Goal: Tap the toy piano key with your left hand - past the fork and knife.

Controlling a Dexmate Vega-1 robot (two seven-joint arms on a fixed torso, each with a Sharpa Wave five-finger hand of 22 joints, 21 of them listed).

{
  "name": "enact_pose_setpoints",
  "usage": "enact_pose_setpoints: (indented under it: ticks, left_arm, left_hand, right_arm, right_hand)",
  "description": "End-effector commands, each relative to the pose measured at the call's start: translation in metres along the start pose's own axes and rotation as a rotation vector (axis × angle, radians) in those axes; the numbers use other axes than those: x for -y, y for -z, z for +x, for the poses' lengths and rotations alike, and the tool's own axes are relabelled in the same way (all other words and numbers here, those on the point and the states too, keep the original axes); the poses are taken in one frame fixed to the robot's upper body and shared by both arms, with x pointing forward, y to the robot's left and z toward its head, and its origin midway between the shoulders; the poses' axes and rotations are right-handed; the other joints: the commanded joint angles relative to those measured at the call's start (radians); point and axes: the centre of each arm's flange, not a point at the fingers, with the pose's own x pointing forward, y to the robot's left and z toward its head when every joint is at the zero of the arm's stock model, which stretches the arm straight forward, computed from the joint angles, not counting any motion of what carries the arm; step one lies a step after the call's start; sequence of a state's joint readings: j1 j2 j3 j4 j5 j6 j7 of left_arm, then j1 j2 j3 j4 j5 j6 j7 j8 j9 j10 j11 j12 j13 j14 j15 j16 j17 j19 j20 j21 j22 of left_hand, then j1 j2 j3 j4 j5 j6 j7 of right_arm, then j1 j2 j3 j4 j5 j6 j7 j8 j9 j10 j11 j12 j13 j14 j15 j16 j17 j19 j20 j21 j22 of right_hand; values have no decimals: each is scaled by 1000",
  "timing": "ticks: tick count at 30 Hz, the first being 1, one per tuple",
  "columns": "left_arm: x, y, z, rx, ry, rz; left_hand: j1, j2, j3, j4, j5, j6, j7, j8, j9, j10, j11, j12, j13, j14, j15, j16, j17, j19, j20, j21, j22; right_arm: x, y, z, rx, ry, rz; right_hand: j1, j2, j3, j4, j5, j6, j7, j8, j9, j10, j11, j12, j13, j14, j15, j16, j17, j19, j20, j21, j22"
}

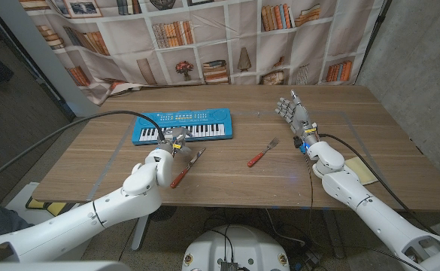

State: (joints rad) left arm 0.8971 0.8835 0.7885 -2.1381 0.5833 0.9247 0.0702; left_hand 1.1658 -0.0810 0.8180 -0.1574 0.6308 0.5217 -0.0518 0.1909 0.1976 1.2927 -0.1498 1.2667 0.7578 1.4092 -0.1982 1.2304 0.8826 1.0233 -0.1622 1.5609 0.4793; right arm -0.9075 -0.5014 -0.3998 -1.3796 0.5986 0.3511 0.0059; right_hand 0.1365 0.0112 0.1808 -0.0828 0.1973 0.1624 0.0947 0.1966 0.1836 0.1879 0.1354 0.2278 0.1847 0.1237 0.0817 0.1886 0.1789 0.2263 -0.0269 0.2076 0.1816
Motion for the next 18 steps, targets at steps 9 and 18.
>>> enact_pose_setpoints:
  ticks: [9, 18]
  left_arm:
    - [5, 1, 4, 0, 32, -5]
    - [7, -1, 6, 3, 44, -4]
  left_hand:
    - [-2, 4, 4, -2, -1, -3, 0, 1, 4, 3, -6, -5, 5, 5, -6, 4, 1, 1, -51, -1, -2]
    - [-5, 4, 3, -1, -3, -3, -2, 1, 4, 3, -8, -11, 0, 4, -5, 3, -1, 2, -51, -1, -3]
  right_arm:
    - [-2, 4, 0, -7, -4, 1]
    - [-2, 4, 1, -7, -4, 2]
  right_hand:
    - [7, 3, 0, -5, -4, 6, -3, -1, 4, 8, -1, -5, 3, 9, -1, 1, 5, 8, -3, 0, 3]
    - [7, 3, 0, -5, -4, 7, -3, -2, 4, 8, -1, -5, 3, 9, -2, 1, 5, 8, -3, 0, 3]
